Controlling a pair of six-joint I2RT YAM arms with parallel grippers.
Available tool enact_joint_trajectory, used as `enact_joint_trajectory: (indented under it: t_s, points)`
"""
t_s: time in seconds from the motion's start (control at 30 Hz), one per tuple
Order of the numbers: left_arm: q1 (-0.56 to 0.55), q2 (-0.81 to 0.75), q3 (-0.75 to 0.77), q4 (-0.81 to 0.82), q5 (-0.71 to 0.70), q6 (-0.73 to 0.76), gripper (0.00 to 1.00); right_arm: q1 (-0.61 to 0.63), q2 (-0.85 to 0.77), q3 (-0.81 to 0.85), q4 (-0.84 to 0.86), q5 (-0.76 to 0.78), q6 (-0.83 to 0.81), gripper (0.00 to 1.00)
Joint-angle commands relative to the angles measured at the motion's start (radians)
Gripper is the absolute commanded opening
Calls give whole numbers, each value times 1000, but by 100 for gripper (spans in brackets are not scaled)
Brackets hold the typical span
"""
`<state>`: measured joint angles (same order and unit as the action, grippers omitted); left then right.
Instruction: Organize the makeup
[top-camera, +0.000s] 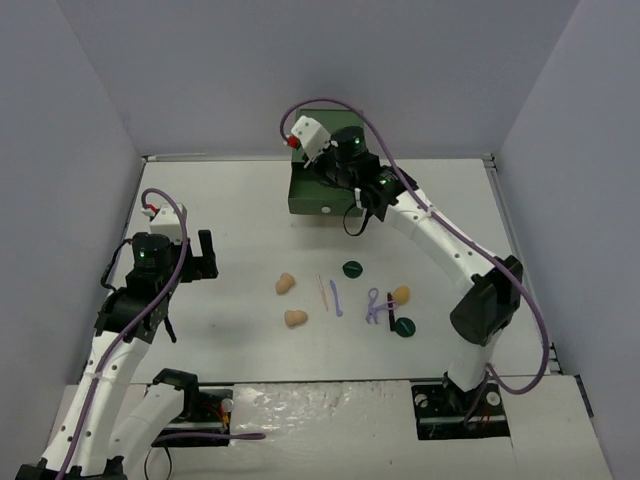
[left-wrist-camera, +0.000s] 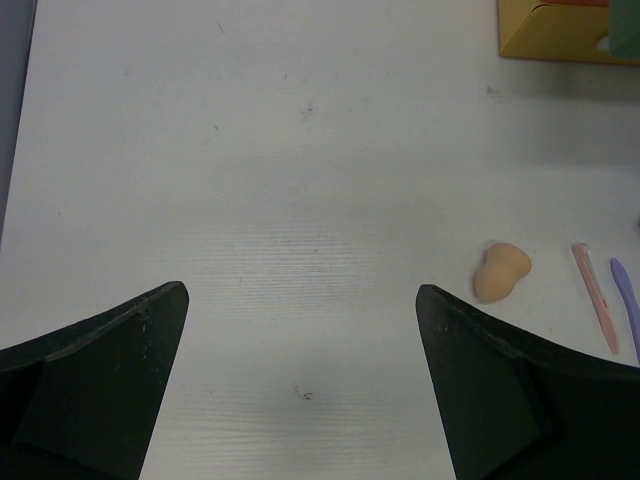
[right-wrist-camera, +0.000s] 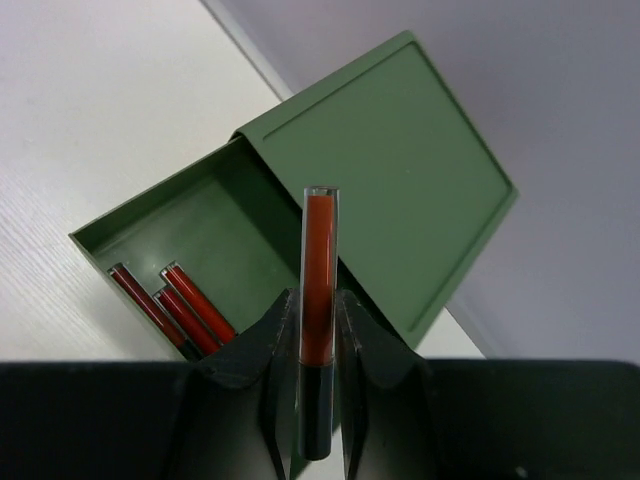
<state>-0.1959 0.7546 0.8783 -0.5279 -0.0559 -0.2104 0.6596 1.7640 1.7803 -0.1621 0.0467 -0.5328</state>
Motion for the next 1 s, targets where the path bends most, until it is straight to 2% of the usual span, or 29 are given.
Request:
enact_joint_trajectory:
  t_s: [0.0, 0.07, 0.13, 0.2, 0.3, 0.43, 0.5, 0.7, 0.83, 0.97]
  points:
    - [6, -6, 42, 47, 3, -7, 97, -13, 71, 80, 13, -72, -89, 20]
    - [6, -9, 42, 48, 5, -9, 97, -17, 74, 90, 16, -73, -62, 30]
    - [6, -11, 42, 48, 6, -8, 97, -24, 70, 96, 25, -65, -33, 48]
    - [6, -15, 42, 48, 10, -9, 97, -30, 50, 86, 49, -51, 16, 62]
    - [6, -18, 42, 48, 10, -9, 97, -39, -3, 46, 79, 45, 105, 74]
    - [6, -21, 42, 48, 7, -9, 97, -41, -131, -87, 85, 207, 311, 75]
    - [6, -23, 44, 48, 7, -9, 97, -38, -252, -239, 81, 251, 481, 75]
    - [6, -18, 44, 46, 16, -11, 97, -38, -560, -680, 35, 240, 857, 67]
    - [6, -12, 44, 46, 14, -12, 97, -35, -673, -908, -45, 225, 967, 61]
    - [6, -5, 45, 46, 13, -11, 97, -35, -746, -1046, -82, 182, 1081, 59]
